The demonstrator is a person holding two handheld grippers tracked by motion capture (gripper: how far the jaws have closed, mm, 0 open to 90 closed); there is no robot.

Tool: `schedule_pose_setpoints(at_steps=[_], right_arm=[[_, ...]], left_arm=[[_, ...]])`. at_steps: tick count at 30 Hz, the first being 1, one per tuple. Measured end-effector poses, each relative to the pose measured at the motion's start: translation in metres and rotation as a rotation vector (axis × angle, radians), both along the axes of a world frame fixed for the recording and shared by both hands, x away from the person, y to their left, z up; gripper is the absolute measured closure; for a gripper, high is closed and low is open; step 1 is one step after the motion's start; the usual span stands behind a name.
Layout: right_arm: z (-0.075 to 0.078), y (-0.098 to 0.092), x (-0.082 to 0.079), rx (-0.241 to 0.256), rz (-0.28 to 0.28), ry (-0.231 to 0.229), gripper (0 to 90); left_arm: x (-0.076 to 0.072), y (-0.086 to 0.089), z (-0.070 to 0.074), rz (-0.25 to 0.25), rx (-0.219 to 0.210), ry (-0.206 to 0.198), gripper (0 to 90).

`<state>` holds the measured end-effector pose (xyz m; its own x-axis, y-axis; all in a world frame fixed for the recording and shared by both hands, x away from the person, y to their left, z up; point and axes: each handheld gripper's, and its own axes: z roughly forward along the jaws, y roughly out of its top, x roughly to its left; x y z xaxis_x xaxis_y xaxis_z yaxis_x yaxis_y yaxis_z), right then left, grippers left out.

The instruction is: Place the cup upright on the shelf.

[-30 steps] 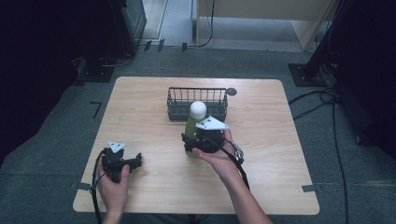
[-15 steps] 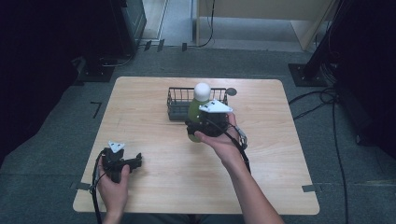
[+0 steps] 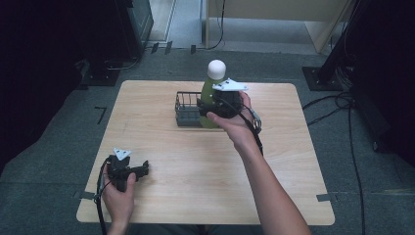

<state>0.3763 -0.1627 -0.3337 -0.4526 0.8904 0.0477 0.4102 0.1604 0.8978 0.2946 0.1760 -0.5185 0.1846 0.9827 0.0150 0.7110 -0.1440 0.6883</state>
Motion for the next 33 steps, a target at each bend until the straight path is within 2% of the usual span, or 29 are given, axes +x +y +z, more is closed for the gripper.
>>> schedule_pose_setpoints(at_steps=[6, 12, 22, 26, 33], right_arm=[[0.01, -0.003, 0.016, -0.002, -0.023, -0.018, 20.3], [0.011, -0.009, 0.035, -0.013, -0.066, -0.015, 20.3], [0.004, -0.026, 0.063, 0.01, -0.155, -0.021, 20.3], [-0.001, -0.031, 0.072, -0.003, -0.177, -0.015, 20.3], [-0.018, -0.029, 0.081, -0.037, -0.167, 0.018, 20.3]], left_arm=[[0.0, 0.0, 0.0, -0.001, 0.0, 0.0, 0.0], [0.0, 0.0, 0.0, -0.002, 0.0, -0.002, 0.0], [0.0, 0.0, 0.0, -0.004, 0.001, -0.001, 0.0], [0.0, 0.0, 0.0, -0.005, 0.002, 0.0, 0.0], [0.0, 0.0, 0.0, -0.006, 0.002, 0.001, 0.0]])
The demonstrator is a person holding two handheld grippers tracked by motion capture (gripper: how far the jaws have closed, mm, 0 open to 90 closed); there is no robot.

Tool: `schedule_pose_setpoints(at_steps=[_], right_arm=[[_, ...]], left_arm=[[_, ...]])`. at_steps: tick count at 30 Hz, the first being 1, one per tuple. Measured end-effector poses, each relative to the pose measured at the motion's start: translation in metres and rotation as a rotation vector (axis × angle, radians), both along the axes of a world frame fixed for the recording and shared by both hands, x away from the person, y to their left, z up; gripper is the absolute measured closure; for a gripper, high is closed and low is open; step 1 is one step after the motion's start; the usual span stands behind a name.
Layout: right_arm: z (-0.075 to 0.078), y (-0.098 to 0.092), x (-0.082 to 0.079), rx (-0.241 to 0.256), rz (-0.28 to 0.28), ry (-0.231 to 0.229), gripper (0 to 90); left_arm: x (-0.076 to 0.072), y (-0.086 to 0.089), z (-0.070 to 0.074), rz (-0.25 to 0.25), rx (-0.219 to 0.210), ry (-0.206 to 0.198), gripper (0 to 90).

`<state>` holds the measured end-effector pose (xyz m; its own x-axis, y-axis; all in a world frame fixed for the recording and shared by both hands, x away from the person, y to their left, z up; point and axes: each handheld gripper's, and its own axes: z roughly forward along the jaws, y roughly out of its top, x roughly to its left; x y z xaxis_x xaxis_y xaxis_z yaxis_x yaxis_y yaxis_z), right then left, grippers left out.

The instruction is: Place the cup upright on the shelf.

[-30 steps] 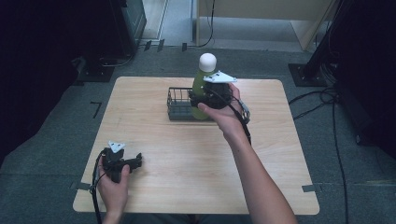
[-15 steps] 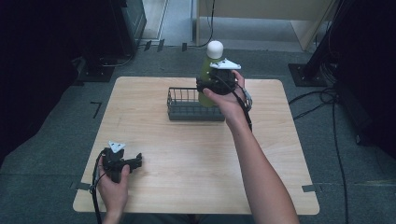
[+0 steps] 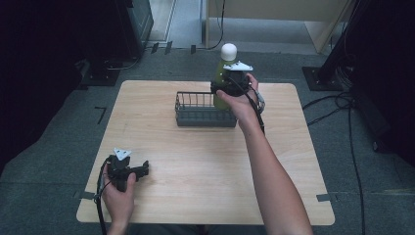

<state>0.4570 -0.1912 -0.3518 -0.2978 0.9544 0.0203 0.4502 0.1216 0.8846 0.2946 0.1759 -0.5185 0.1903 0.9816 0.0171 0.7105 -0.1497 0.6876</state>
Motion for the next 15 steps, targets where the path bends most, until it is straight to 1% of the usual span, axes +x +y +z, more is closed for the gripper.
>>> schedule_pose_setpoints(at_steps=[3, 4, 5, 8, 12, 15], right_arm=[[-0.009, 0.002, 0.003, -0.019, -0.007, 0.011, 20.3], [-0.009, 0.002, 0.003, -0.019, -0.007, 0.011, 20.3], [-0.015, 0.002, 0.005, -0.022, -0.02, 0.027, 20.3], [-0.021, 0.003, 0.007, -0.021, -0.023, 0.048, 20.3], [-0.028, 0.005, 0.008, -0.037, -0.017, 0.055, 20.2], [-0.032, 0.005, 0.01, -0.033, -0.032, 0.062, 20.2]], left_arm=[[0.0, 0.0, 0.0, 0.0, 0.0, 0.0, 0.0], [0.0, 0.0, 0.0, 0.0, 0.0, 0.0, 0.0], [0.0, 0.0, 0.0, 0.0, 0.0, 0.0, 0.0], [0.0, 0.0, 0.0, 0.0, 0.0, 0.0, 0.0], [0.0, 0.0, 0.0, 0.0, 0.0, 0.0, 0.0], [0.0, 0.0, 0.0, 0.0, 0.0, 0.0, 0.0]])
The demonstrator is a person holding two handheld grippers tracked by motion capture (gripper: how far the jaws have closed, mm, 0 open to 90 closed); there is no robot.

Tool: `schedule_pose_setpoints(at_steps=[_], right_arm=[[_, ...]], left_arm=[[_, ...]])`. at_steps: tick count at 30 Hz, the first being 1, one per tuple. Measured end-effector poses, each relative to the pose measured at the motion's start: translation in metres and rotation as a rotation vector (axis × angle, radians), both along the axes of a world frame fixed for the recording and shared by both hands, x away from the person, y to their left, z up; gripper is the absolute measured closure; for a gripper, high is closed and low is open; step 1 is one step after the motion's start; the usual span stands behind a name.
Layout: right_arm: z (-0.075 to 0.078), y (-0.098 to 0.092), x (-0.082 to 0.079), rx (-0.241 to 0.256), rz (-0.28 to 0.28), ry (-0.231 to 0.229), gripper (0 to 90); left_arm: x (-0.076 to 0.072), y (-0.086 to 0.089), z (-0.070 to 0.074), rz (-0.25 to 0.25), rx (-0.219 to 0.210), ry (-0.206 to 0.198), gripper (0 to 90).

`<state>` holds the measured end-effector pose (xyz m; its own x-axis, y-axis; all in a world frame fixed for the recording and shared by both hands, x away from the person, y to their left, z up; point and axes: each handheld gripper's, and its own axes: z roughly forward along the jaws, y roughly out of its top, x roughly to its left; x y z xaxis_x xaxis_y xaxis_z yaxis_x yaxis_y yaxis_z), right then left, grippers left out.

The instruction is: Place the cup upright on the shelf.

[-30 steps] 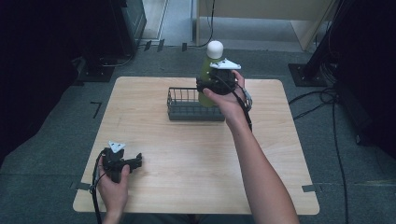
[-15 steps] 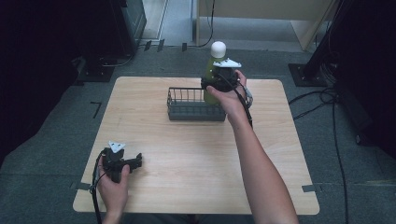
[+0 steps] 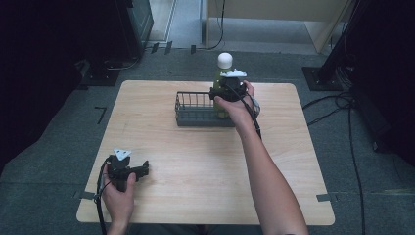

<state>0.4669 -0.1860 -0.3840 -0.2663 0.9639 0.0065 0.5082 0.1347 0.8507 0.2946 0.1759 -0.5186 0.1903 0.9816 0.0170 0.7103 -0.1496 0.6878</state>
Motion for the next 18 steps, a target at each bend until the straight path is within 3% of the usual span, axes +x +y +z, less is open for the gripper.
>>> schedule_pose_setpoints(at_steps=[8, 18], right_arm=[[-0.0015, -0.0032, 0.0004, 0.029, -0.02, 0.002, 19.5], [-0.0017, -0.0079, -0.0039, 0.041, 0.001, 0.018, 13.9]], left_arm=[[0.0, -0.0001, 0.0, -0.002, 0.0, 0.0, 0.0], [0.0, -0.0001, 0.0, -0.003, 0.0, 0.0, 0.0]])
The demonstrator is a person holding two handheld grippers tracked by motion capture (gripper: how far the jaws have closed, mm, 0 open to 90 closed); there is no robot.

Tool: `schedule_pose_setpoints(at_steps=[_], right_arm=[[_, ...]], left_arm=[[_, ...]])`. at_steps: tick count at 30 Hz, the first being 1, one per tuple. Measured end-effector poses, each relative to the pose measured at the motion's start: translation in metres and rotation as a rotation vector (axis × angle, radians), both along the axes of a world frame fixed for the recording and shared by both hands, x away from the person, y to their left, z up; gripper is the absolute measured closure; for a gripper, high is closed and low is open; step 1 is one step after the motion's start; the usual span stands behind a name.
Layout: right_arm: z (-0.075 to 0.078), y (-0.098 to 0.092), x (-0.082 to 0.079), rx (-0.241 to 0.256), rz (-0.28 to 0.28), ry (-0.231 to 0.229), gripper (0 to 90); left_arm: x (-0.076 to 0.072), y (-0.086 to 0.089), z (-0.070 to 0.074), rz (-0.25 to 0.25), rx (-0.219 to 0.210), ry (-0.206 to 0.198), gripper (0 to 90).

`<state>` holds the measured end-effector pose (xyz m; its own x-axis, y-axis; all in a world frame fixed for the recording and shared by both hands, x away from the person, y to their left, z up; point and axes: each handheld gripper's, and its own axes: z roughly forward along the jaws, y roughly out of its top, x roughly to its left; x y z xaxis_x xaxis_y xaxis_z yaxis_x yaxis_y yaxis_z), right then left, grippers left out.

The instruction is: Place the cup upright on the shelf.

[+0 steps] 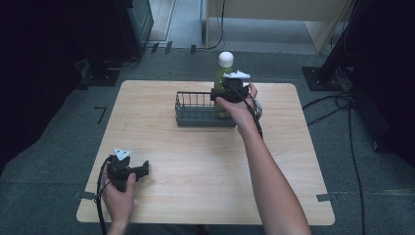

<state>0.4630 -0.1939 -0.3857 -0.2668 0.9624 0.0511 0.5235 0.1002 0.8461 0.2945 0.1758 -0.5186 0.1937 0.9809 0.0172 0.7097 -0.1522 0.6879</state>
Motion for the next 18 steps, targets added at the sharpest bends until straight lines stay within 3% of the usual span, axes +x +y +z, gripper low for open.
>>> schedule_pose_setpoints(at_steps=[5, 8, 18], right_arm=[[0.003, -0.003, -0.003, 0.024, 0.006, 0.001, 11.3], [0.009, -0.005, -0.01, 0.027, 0.05, 0.011, 0.0], [0.023, -0.015, -0.034, 0.041, 0.056, -0.009, 0.0]], left_arm=[[0.0, 0.0, 0.0, 0.0, -0.001, 0.0, 0.0], [0.0, 0.0, 0.0, 0.002, -0.003, -0.001, 0.0], [0.0, 0.0, 0.0, 0.001, -0.002, -0.001, 0.0]])
